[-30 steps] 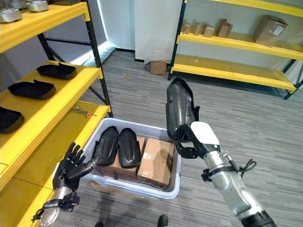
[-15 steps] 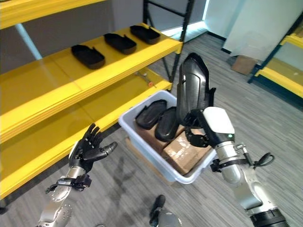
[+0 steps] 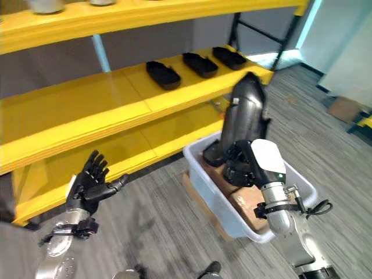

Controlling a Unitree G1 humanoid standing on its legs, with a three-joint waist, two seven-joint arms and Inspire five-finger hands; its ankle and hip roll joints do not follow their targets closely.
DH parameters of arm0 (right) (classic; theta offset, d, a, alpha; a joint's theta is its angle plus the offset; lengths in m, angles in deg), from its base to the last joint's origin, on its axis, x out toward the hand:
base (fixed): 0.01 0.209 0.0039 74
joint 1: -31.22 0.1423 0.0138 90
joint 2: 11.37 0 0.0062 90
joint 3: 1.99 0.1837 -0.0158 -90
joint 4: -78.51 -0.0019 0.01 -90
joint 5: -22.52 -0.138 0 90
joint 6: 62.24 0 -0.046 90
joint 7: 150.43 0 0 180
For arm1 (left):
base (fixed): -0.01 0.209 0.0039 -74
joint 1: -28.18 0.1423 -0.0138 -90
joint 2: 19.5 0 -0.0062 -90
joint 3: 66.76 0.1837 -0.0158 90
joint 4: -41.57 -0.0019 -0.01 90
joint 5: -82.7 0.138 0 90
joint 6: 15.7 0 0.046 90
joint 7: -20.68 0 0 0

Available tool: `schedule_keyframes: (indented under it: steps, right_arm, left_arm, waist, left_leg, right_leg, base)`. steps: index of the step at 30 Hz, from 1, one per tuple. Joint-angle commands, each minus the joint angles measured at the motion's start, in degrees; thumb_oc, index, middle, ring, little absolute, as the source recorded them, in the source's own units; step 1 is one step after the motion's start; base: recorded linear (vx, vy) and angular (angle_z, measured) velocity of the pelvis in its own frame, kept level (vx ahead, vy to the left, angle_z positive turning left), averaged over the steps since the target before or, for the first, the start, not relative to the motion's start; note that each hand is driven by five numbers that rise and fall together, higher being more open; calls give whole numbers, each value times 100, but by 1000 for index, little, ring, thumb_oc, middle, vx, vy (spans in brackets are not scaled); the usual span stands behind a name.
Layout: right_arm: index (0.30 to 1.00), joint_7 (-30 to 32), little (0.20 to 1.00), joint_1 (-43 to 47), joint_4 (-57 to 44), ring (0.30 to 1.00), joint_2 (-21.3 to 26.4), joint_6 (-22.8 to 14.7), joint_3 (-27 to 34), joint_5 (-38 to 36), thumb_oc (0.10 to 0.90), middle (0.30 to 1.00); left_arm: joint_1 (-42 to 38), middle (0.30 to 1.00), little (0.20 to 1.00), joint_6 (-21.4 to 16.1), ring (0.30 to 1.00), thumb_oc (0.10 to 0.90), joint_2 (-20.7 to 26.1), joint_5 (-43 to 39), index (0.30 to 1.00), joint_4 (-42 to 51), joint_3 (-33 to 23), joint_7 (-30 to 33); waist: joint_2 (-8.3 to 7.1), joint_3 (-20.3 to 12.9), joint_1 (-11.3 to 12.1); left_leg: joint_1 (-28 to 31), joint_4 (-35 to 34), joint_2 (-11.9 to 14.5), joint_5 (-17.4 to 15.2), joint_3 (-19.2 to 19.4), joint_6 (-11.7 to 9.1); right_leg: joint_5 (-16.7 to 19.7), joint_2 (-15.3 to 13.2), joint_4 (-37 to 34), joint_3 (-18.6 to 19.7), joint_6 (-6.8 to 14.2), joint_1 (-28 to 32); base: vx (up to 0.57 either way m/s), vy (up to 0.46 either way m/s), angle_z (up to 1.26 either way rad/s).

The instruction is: Move parts from the plastic box to the shelf.

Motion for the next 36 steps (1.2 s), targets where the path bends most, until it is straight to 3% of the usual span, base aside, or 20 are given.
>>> schedule_keyframes:
  steps: [1, 6, 10, 11, 12, 14, 15, 16, 17, 19, 22, 24, 27, 28, 30, 36]
  right_arm:
    - [300, 282, 300, 1173, -517, 300, 192, -547, 94, 203, 400, 300]
    - [300, 141, 300, 1628, -309, 300, 79, -523, -400, 208, 400, 300]
    - [300, 56, 300, 1799, -157, 300, -60, -508, -590, 36, 400, 300]
    - [300, 8, 300, 1734, -115, 300, -100, -558, -622, -92, 400, 300]
    - [300, 4, 300, 1734, -117, 300, -98, -559, -617, -96, 400, 300]
    - [300, -44, 300, 1557, -175, 300, -68, -611, -539, -185, 400, 300]
    - [300, -45, 300, 1552, -178, 300, -66, -610, -535, -186, 400, 300]
    - [300, -41, 300, 1511, -204, 300, -62, -650, -507, -280, 400, 300]
    - [300, -26, 300, 1503, -196, 300, -46, -662, -489, -317, 400, 300]
    - [300, -1, 300, 1523, -192, 300, -25, -667, -464, -337, 400, 300]
    - [300, -11, 300, 1511, -223, 300, -5, -645, -419, -279, 400, 300]
    - [300, -61, 300, 1339, -313, 300, 11, -683, -326, -296, 400, 300]
    - [300, -82, 300, 1275, -359, 300, 12, -677, -283, -299, 400, 300]
    - [300, -113, 300, 1235, -325, 300, 2, -717, -288, -407, 400, 300]
    - [300, -100, 300, 1008, -417, 300, 157, -803, -93, -517, 400, 300]
    - [300, -33, 300, 897, -423, 300, 368, -802, 69, -573, 400, 300]
  left_arm:
    - [-341, 1000, 1000, -526, 1000, 900, 530, 210, 1000, 757, -264, 10]
    - [-190, 1000, 1000, -556, 1000, 900, 505, 274, 1000, 775, -389, 56]
    - [-185, 1000, 1000, -553, 1000, 900, 521, 339, 1000, 761, -398, 71]
    - [-331, 1000, 1000, -558, 1000, 900, 645, 403, 1000, 630, -232, 103]
    - [-343, 1000, 1000, -561, 1000, 900, 645, 404, 1000, 618, -228, 105]
    - [-385, 1000, 1000, -537, 1000, 900, 688, 460, 1000, 575, -118, 90]
    - [-386, 1000, 1000, -537, 1000, 900, 688, 461, 1000, 574, -114, 91]
    - [-439, 1000, 1000, -514, 1000, 900, 698, 492, 1000, 569, -57, 34]
    - [-469, 1000, 1000, -509, 1000, 900, 685, 495, 1000, 551, -19, 2]
    - [-541, 1000, 1000, -518, 1000, 900, 659, 539, 1000, 496, 8, -24]
    - [-635, 1000, 1000, -519, 1000, 900, 668, 534, 1000, 416, 31, -25]
    - [-619, 1000, 1000, -513, 1000, 900, 632, 506, 1000, 384, 42, -70]
    - [-610, 1000, 1000, -515, 1000, 900, 641, 502, 1000, 383, 64, -75]
    - [-626, 1000, 1000, -524, 1000, 900, 551, 493, 1000, 392, 115, -102]
    - [-605, 1000, 1000, -514, 1000, 900, 540, 394, 1000, 507, 247, -205]
    - [-785, 1000, 1000, -469, 1000, 900, 591, 281, 1000, 519, 515, -211]
  waist:
    - [-283, -326, 20]
    - [-397, -291, 271]
    - [-363, -255, 301]
    - [-263, -140, 40]
    - [-260, -169, 61]
    - [-102, -67, -139]
    - [-108, -78, -121]
    - [46, 109, -271]
    - [72, 205, -338]
    - [84, 294, -456]
    - [20, 332, -658]
    - [-45, 291, -728]
    - [-31, 301, -714]
    - [-75, 163, -708]
    - [31, 18, -795]
    - [124, -25, -885]
  left_leg:
    - [182, -553, 277, 146, -64, -342]
    - [122, -584, -6, -4, -122, -165]
    - [153, -648, -293, -151, -332, 67]
    - [304, -871, -476, -41, -595, 247]
    - [351, -920, -466, -121, -669, 213]
    - [441, -1018, -469, 16, -794, 279]
    - [431, -1019, -471, 15, -776, 278]
    - [583, -1066, -445, 8, -910, 285]
    - [671, -1085, -472, -25, -959, 255]
    - [832, -1126, -467, -122, -1068, 165]
    - [1011, -1089, -497, -250, -1260, 63]
    - [1116, -1060, -514, -371, -1349, 11]
    - [1141, -1042, -499, -393, -1361, 8]
    - [1194, -1030, -425, -429, -1309, -57]
    - [1279, -1082, -120, -400, -1363, -236]
    - [1315, -1288, 243, -180, -1554, -428]
  right_leg:
    - [412, -315, 69, -11, 787, 1032]
    - [772, -423, -86, 59, 857, 1001]
    - [818, -528, 256, 588, 821, 818]
    - [552, -196, 843, 1666, 550, 320]
    - [465, -167, 923, 1825, 637, 274]
    - [28, 384, 1329, 2524, 297, -316]
    - [18, 380, 1351, 2548, 295, -349]
    - [-393, 805, 1542, 2768, 120, -923]
    - [-433, 881, 1305, 2746, 107, -1152]
    - [-158, 883, 592, 2757, 232, -1291]
    - [275, 987, -200, 3276, 453, -1426]
    - [310, 1057, -401, 3476, 483, -1357]
    - [330, 1071, -464, 3452, 488, -1286]
    - [335, 1145, -451, 3380, 459, -1128]
    - [86, 1285, -335, 3125, 367, -989]
    - [-285, 1422, 104, 2898, 234, -1087]
  base:
    - [50, 96, 1]
    - [50, 123, 13]
    - [110, 218, 14]
    - [161, 257, 48]
    - [102, 256, 86]
    - [31, 110, 87]
    - [76, 112, 45]
    - [80, 55, 11]
    - [129, 25, 35]
    - [157, -124, 30]
    - [188, -150, 53]
    - [190, -136, 65]
    - [111, -99, 52]
    - [350, -362, 40]
    - [360, -380, 29]
    - [110, -141, 31]
